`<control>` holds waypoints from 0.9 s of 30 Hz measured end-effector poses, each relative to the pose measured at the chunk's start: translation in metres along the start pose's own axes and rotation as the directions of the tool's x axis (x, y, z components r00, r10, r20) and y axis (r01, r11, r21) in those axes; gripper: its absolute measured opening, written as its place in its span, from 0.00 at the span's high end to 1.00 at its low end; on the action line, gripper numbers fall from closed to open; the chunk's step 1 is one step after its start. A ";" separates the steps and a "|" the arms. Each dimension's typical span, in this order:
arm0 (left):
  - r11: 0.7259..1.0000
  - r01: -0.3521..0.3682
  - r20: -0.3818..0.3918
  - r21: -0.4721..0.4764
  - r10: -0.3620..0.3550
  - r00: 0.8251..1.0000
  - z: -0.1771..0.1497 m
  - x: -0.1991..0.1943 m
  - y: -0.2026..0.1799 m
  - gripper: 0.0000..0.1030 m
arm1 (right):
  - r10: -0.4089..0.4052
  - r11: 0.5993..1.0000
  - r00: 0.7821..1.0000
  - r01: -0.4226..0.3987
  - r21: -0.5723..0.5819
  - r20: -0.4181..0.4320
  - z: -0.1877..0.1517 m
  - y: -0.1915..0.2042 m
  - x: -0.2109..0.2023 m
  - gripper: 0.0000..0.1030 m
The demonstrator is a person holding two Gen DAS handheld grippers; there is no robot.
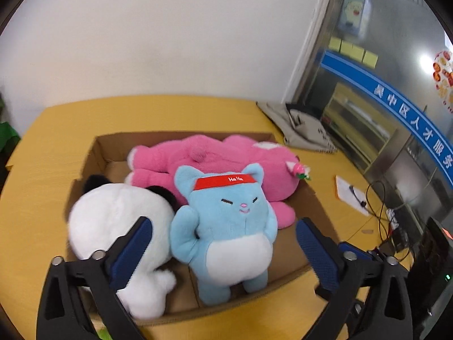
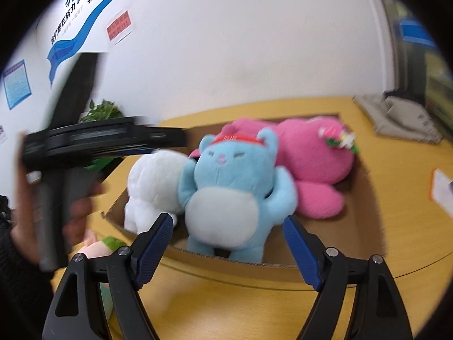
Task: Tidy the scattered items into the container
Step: 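Open both grippers and pull them back from the blue plush, then move both grippers to the pink-and-teal pig plush on the table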
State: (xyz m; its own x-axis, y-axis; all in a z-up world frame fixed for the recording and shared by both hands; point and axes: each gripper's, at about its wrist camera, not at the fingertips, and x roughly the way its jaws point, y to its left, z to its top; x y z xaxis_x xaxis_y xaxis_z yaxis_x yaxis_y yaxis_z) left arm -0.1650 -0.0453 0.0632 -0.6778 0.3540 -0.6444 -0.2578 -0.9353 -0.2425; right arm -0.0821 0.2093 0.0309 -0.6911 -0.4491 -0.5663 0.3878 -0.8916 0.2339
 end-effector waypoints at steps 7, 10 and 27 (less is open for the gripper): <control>0.996 -0.087 0.128 -0.013 0.088 0.988 -0.044 -0.082 -0.015 0.00 | -0.084 0.996 0.996 0.085 -0.025 0.024 0.000 0.014 -0.027 0.22; 0.993 -0.121 0.152 -0.006 0.121 0.981 -0.059 -0.099 -0.023 0.00 | -0.093 0.994 0.995 0.094 -0.046 0.023 -0.005 0.021 -0.035 0.22; 0.990 -0.138 0.186 -0.018 0.139 0.973 -0.110 -0.132 -0.044 0.00 | -0.167 0.981 0.986 0.169 -0.094 0.028 -0.028 0.037 -0.068 0.22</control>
State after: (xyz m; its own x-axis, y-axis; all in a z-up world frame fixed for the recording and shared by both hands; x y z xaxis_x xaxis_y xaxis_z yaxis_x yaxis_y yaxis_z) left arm 0.0115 -0.0510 0.0791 -0.8233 0.2143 -0.5256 -0.1493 -0.9752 -0.1637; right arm -0.0038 0.2080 0.0560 -0.7628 -0.2956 -0.5752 0.3213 -0.9451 0.0595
